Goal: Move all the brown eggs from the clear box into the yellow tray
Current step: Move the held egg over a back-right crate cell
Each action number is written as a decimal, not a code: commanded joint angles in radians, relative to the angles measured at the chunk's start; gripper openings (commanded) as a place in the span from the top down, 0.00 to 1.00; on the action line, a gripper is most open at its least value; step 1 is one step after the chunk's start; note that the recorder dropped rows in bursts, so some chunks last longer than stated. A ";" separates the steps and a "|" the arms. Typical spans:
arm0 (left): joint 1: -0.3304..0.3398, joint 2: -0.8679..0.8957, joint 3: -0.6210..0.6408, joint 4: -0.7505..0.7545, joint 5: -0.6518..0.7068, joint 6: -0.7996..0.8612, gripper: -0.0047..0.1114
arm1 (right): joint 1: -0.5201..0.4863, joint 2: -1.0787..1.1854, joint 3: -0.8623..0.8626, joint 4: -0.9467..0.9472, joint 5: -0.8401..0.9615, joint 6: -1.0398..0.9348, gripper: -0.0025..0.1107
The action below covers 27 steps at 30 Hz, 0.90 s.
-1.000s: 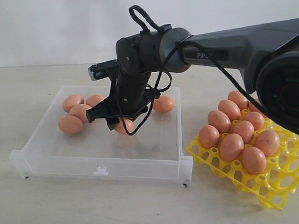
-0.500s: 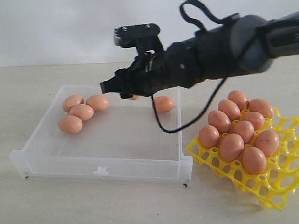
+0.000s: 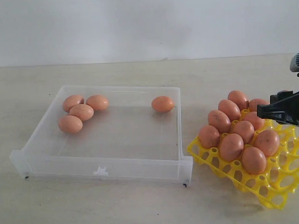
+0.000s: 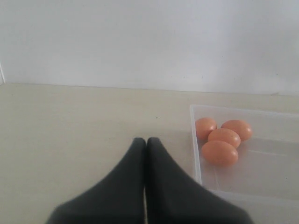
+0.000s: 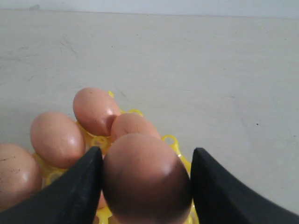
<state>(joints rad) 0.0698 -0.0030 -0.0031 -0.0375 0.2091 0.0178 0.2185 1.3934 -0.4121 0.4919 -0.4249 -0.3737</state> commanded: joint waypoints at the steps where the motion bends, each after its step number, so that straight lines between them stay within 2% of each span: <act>1: 0.001 0.003 0.003 0.002 -0.006 0.002 1.00 | -0.011 0.000 0.005 -0.003 -0.013 -0.022 0.98; 14: 0.001 0.003 0.003 0.002 -0.006 0.002 1.00 | -0.011 0.192 0.003 -0.003 -0.156 0.029 0.98; 27: 0.001 0.003 0.003 0.002 -0.006 0.002 1.00 | -0.011 0.216 0.003 0.004 -0.187 0.036 0.98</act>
<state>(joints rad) 0.0698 -0.0030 -0.0031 -0.0375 0.2091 0.0178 0.2119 1.6090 -0.4090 0.4900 -0.5969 -0.3383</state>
